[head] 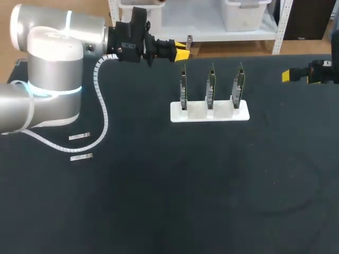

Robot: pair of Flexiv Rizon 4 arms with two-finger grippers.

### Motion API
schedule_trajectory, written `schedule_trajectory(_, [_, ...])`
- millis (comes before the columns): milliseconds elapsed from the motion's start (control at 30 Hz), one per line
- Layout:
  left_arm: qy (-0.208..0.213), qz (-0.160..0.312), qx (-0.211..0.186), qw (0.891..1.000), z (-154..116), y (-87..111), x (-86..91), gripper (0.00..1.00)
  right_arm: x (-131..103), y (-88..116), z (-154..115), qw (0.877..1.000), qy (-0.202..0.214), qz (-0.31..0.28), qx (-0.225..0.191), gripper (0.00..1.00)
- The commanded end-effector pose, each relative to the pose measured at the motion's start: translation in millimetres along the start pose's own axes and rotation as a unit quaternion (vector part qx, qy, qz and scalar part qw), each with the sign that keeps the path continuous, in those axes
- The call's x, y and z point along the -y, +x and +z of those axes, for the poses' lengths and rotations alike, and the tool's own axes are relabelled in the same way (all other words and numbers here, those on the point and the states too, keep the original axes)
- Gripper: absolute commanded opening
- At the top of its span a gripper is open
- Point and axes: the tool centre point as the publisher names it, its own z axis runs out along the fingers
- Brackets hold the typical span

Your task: Pick up the optical module with the left hand, and insert it into the network port with the right hand.

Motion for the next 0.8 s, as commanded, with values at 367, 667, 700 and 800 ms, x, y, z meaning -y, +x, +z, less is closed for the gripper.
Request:
schedule_trajectory(367, [0.029,-0.017,0.006,0.999,3.6,16.0,-5.5,0.0,0.0,0.0,0.0,1.0,0.0,0.0,0.0,1.0])
schedule_trajectory(667, [0.015,-0.044,0.014,0.999,-1.8,20.2,-1.9,0.0,0.0,0.0,0.0,1.0,0.0,0.0,0.0,1.0])
schedule_trajectory(700, [0.015,-0.046,0.014,0.999,-1.8,20.4,-1.7,0.0,0.0,0.0,0.0,1.0,0.0,0.0,0.0,1.0])
schedule_trajectory(800, [0.023,-0.061,0.021,0.998,-1.3,20.8,0.3,0.0,0.0,0.0,0.0,1.0,0.0,0.0,0.0,1.0])
